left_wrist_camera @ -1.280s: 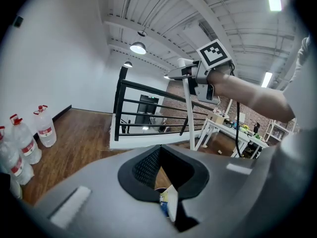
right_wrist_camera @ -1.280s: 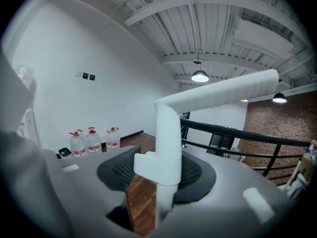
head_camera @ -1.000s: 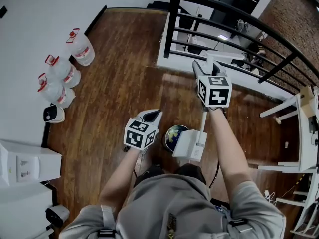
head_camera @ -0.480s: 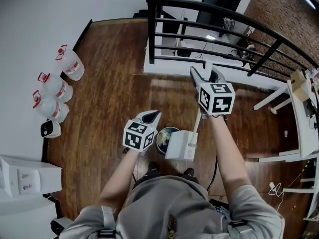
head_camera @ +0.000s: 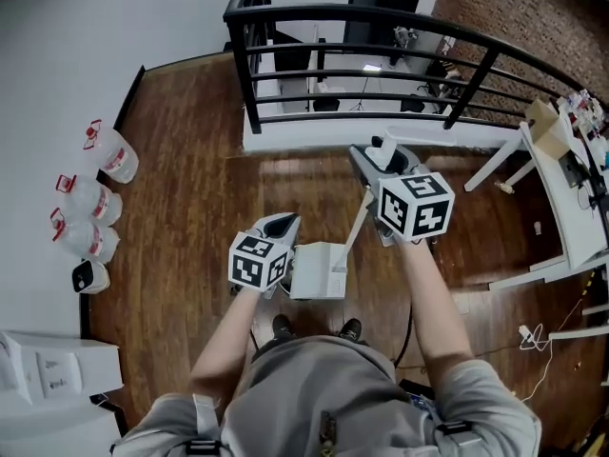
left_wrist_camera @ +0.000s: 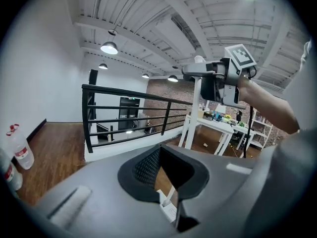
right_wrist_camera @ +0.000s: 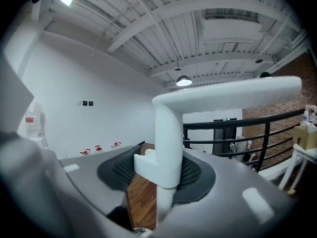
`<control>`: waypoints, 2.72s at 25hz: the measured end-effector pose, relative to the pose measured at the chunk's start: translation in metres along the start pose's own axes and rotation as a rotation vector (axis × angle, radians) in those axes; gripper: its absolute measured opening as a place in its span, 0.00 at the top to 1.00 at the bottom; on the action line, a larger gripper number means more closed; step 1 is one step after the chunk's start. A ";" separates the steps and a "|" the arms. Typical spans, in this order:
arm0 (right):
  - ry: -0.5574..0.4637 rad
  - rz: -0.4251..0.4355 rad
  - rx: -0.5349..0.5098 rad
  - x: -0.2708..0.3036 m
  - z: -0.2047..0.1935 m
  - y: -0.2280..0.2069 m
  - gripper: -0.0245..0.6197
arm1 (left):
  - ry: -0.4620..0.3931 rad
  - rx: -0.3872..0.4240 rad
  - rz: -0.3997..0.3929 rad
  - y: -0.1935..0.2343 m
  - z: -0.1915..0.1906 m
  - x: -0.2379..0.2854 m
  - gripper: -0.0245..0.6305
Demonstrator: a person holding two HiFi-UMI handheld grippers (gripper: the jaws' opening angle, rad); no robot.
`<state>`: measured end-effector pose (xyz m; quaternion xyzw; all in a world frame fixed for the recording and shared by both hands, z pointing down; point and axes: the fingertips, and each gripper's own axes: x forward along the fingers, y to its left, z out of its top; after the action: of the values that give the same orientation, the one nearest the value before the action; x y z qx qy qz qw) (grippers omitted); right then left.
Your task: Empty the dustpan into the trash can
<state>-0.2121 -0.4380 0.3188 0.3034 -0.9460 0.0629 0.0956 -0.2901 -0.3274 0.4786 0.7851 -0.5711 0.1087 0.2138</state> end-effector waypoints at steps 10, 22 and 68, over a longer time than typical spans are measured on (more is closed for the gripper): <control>-0.092 -0.017 -0.005 -0.086 0.030 -0.052 0.67 | 0.012 0.068 -0.063 -0.064 0.020 0.047 0.95; -0.198 -0.249 0.058 -0.175 0.012 -0.176 0.67 | 0.023 0.134 -0.173 -0.147 0.032 0.105 0.95; -0.002 -0.481 0.246 -0.211 -0.368 -0.318 0.68 | 0.271 0.074 -0.303 -0.243 -0.122 0.258 0.95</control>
<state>0.1947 -0.5114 0.6500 0.5287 -0.8321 0.1526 0.0692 0.0310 -0.4284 0.6416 0.8475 -0.4079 0.2009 0.2738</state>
